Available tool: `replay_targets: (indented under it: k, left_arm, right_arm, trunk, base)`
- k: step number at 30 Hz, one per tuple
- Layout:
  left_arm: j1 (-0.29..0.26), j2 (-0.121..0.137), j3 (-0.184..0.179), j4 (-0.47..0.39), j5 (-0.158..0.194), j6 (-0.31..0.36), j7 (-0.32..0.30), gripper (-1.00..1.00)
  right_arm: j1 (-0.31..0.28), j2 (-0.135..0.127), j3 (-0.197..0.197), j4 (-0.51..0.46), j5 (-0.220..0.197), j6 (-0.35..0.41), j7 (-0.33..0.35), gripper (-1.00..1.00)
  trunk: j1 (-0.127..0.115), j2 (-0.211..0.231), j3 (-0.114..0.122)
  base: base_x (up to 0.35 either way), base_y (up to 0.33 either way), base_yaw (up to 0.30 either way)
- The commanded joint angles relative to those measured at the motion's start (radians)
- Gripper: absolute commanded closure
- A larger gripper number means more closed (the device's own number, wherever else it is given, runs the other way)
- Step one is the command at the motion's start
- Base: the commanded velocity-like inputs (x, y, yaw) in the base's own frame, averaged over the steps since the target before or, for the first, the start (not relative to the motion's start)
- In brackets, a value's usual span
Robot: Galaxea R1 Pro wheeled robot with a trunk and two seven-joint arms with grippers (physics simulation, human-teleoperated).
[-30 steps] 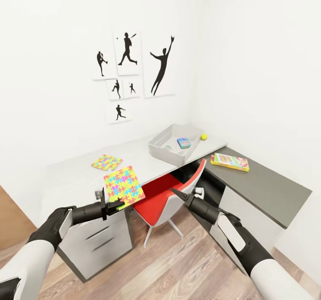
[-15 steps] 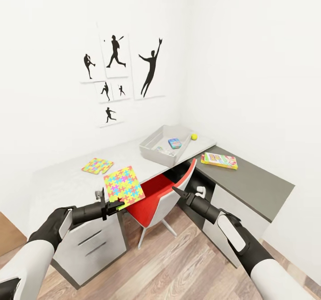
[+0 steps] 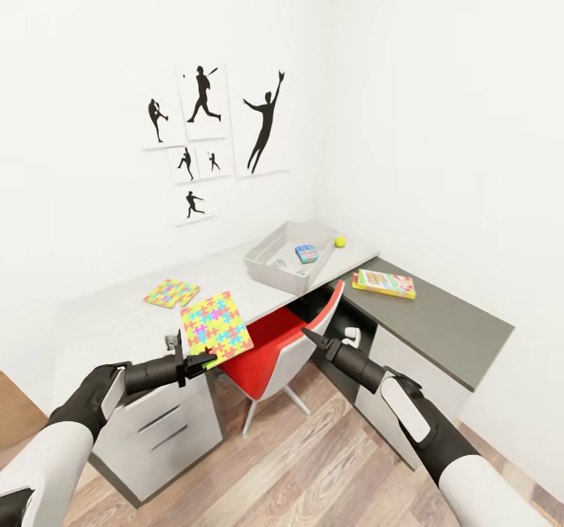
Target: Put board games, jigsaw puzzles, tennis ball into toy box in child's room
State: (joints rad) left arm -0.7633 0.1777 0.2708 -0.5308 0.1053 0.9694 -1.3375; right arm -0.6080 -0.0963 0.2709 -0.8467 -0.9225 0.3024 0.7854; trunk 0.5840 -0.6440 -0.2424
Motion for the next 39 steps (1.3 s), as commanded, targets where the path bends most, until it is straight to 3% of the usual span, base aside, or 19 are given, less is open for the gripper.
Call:
replay_targets:
  k: [1,6,21,30,39]
  left_arm:
    - [-0.001,0.000,0.001,0.000,0.001,0.008,-0.002,1.00]
    - [-0.001,0.002,0.001,0.000,0.002,0.008,-0.003,1.00]
    - [-0.001,0.014,0.002,0.000,0.004,0.008,-0.003,1.00]
    - [-0.001,0.017,0.001,0.000,0.004,0.005,-0.002,1.00]
    - [-0.001,0.017,0.000,0.000,0.004,0.005,-0.002,1.00]
  right_arm:
    - [-0.001,-0.001,0.002,0.000,-0.011,0.008,0.000,-1.00]
    - [-0.001,0.000,0.003,0.000,-0.011,0.008,-0.003,-1.00]
    - [-0.001,0.000,0.003,0.001,-0.012,0.007,-0.003,-1.00]
    - [-0.001,0.000,0.004,-0.001,-0.009,0.008,-0.006,-1.00]
    - [-0.001,0.003,0.004,-0.001,-0.009,0.006,-0.005,-1.00]
  trunk:
    - [-0.004,0.006,0.002]
    - [-0.023,0.041,0.021]
    - [-0.023,0.041,0.035]
    - [-0.023,0.041,0.043]
    - [-0.023,0.041,0.045]
  base:
    - [0.000,0.000,-0.094]
    - [0.000,0.000,-0.171]
    - [0.000,0.000,-0.219]
    - [0.157,0.000,-0.216]
    - [0.014,0.000,-0.089]
